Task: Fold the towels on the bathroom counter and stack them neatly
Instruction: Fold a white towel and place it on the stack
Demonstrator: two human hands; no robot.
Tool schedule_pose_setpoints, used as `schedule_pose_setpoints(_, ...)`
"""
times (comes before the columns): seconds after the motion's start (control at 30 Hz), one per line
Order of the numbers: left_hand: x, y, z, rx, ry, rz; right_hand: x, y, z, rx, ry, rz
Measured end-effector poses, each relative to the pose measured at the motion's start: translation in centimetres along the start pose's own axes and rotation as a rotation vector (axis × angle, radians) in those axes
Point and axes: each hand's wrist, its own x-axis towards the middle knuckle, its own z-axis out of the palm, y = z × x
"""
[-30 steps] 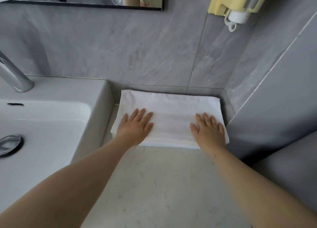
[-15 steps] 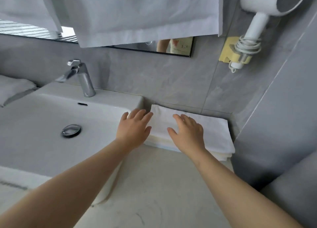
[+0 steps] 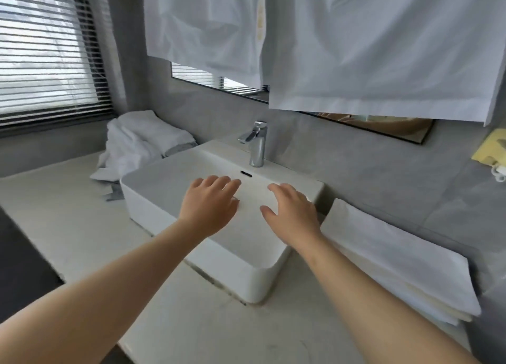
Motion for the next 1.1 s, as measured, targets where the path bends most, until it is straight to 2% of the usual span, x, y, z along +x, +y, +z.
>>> schedule_pose_setpoints(0.17,-3.5,-8.0,-1.5,0.042,-0.069,-0.086,2.1,-8.4,2.9,0.042,0.002,-0.069)
schedule_pose_setpoints(0.53,-11.0,-27.0,-2.1,0.04,-0.123,-0.257,7.5,-26.5,12.2,0.091,-0.155,-0.134)
schedule_pose_setpoints(0.8,-12.7,-36.2,0.2,0.002,-0.256,-0.319,12.7,-32.8,18.2,0.156,-0.242,-0.161)
schedule_pose_setpoints(0.87,-12.0,-38.1,1.5,-0.023,-0.326,-0.325,14.7,-33.5,19.5,0.168,-0.241,-0.152)
schedule_pose_setpoints(1.1,-7.6,-44.0,6.8,-0.055,-0.387,-0.333,24.0,-35.3,23.3,0.18,-0.229,-0.137)
